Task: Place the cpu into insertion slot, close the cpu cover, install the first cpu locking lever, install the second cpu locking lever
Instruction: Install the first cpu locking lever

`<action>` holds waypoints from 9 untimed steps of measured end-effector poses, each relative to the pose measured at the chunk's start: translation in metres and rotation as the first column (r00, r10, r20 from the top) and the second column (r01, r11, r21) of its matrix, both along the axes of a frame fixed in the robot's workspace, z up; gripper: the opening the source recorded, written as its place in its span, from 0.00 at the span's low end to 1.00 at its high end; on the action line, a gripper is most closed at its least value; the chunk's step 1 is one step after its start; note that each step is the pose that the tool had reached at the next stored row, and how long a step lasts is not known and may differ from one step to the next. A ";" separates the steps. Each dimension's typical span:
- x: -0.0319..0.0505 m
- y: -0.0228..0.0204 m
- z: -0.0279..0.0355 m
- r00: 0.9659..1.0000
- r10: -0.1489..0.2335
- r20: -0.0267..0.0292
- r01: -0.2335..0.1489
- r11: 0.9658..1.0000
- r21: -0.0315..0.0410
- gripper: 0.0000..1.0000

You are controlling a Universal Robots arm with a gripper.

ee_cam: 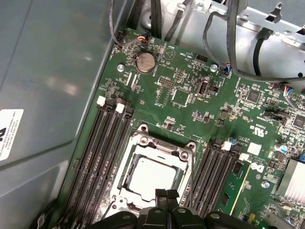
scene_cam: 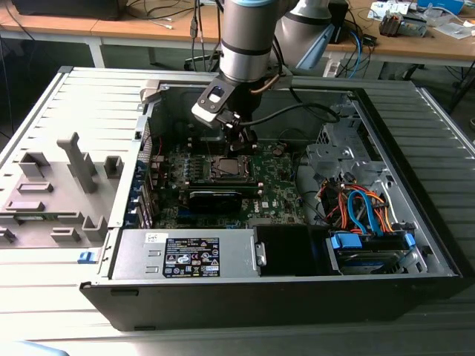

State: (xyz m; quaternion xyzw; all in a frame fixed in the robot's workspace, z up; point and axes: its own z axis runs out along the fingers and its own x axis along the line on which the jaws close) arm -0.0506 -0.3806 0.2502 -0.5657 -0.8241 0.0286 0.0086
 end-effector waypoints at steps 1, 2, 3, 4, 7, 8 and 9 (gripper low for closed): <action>0.0000 0.0000 0.0000 1.000 0.003 0.000 -0.003 1.000 0.000 0.11; 0.0000 0.0000 0.0000 1.000 0.005 0.000 -0.005 1.000 0.000 0.11; 0.0000 0.0000 0.0000 1.000 0.008 0.000 -0.008 1.000 0.000 0.11; 0.0000 0.0000 0.0000 1.000 0.010 0.000 -0.010 1.000 0.000 0.11; 0.0000 0.0000 0.0000 1.000 0.019 0.000 -0.019 1.000 0.000 0.11; 0.0000 0.0000 0.0000 1.000 0.023 0.000 -0.023 1.000 0.000 0.11; 0.0000 0.0000 0.0000 1.000 0.025 0.000 -0.025 1.000 0.000 0.11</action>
